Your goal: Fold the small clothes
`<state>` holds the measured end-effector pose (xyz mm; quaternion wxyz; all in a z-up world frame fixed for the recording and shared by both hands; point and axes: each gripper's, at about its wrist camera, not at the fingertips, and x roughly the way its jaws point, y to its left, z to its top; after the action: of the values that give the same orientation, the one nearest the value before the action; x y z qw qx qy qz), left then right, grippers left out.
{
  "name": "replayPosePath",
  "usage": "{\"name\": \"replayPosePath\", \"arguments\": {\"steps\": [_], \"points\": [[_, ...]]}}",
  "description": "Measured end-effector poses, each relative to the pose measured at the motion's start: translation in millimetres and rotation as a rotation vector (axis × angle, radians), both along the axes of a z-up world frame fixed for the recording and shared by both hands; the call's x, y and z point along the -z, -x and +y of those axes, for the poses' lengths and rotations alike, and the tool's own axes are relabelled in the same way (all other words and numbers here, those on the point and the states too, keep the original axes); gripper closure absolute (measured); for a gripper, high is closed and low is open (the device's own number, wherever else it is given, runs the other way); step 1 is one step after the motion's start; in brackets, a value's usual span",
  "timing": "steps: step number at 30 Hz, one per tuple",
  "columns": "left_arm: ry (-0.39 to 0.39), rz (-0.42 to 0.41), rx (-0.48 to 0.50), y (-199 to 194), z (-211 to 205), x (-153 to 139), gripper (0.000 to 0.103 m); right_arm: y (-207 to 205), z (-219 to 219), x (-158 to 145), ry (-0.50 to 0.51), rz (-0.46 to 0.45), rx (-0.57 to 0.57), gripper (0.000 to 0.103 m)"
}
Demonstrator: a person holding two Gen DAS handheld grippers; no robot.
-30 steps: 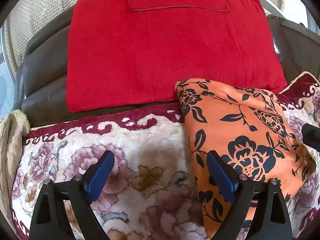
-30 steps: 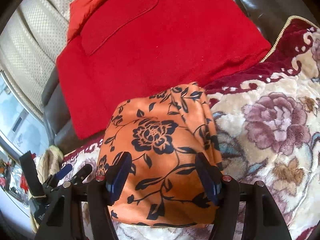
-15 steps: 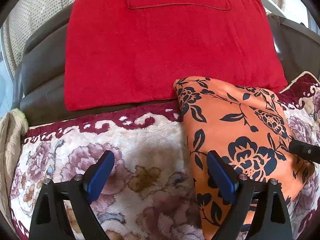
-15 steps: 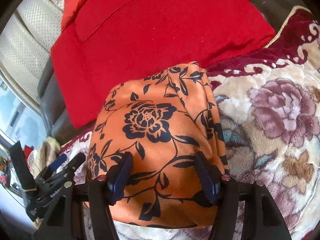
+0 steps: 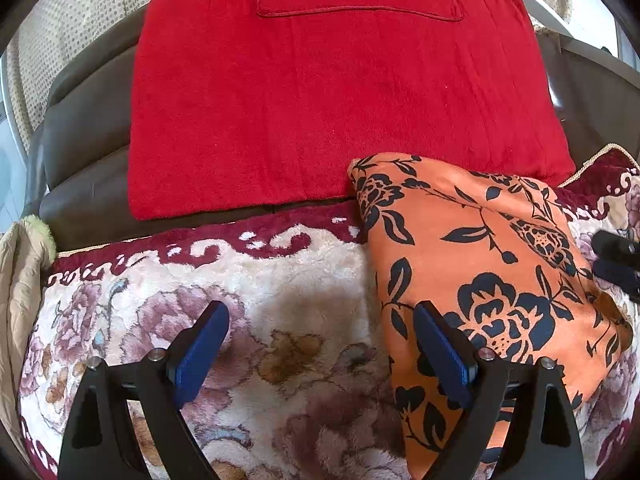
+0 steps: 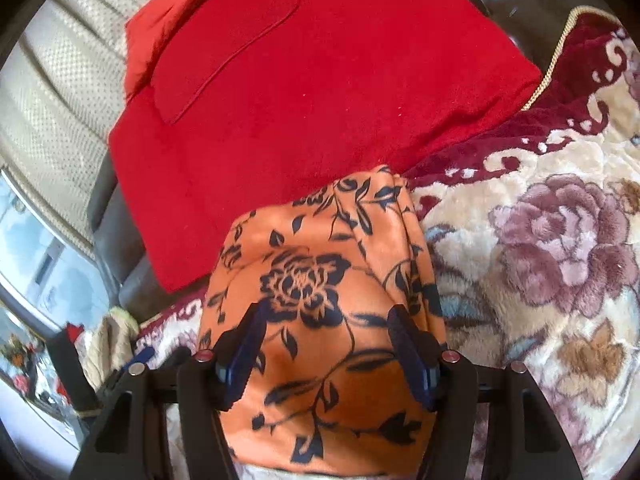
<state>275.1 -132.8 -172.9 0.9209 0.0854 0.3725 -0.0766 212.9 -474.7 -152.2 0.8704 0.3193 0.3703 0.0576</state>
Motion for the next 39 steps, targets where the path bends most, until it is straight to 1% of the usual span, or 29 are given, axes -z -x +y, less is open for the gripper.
{"name": "replayPosePath", "arguments": {"steps": [3, 5, 8, 10, 12, 13, 14, 16, 18, 24, 28, 34, 36, 38, 39], "points": [[-0.007, 0.005, 0.000, -1.1, -0.1, 2.3, 0.010, -13.6, -2.3, 1.3, -0.013, 0.002, 0.004, 0.043], [-0.008, 0.008, -0.002, -2.2, 0.7, 4.0, 0.010, -26.1, -2.8, 1.9, -0.025, 0.002, 0.005, 0.049], [-0.006, 0.011, -0.003, -3.7, 1.3, 5.3, 0.010, -44.8, -2.3, 4.3, -0.023, 0.009, 0.015, 0.049], [-0.006, 0.012, -0.003, -5.2, 1.1, 6.5, 0.010, -57.6, -1.1, 9.1, -0.004, 0.045, 0.019, 0.049], [-0.006, 0.011, -0.001, -5.9, 0.5, 6.7, 0.010, -74.5, -0.2, 20.6, 0.018, 0.118, 0.012, 0.048], [-0.008, 0.009, -0.001, -6.4, 0.2, 6.8, 0.010, -79.2, 0.0, 24.1, 0.029, 0.136, 0.010, 0.048], [-0.009, 0.009, -0.001, -6.9, 0.3, 6.9, 0.010, -81.0, -0.9, 25.4, 0.041, 0.135, 0.025, 0.048], [-0.006, 0.012, -0.003, -7.8, 1.0, 6.8, 0.010, -80.4, -1.3, 23.9, 0.038, 0.136, 0.030, 0.048], [-0.003, 0.015, -0.007, -8.2, 1.5, 6.4, 0.010, -78.1, 0.7, 18.3, 0.058, 0.129, 0.030, 0.048], [-0.004, 0.006, -0.006, -3.9, 1.9, 2.5, 0.010, -54.6, 10.0, -6.0, 0.070, 0.067, 0.004, 0.047], [-0.003, -0.005, -0.005, 0.1, 2.3, -1.5, 0.010, -37.6, 28.6, -19.8, 0.158, 0.052, -0.036, 0.047], [0.000, -0.014, -0.002, 6.9, 4.4, -7.6, 0.010, -15.8, 43.8, -20.0, 0.184, 0.069, -0.066, 0.047], [-0.016, -0.009, 0.007, 8.6, 3.1, -6.4, 0.010, -12.0, 45.5, -17.7, 0.194, 0.073, -0.067, 0.047], [-0.048, 0.014, 0.020, 7.6, -0.5, -0.7, 0.010, -3.2, 46.1, -13.5, 0.185, 0.084, -0.066, 0.047], [-0.079, 0.038, 0.026, 6.1, -3.8, 6.1, 0.010, 0.1, 46.1, -10.6, 0.181, 0.096, -0.067, 0.047]]}}
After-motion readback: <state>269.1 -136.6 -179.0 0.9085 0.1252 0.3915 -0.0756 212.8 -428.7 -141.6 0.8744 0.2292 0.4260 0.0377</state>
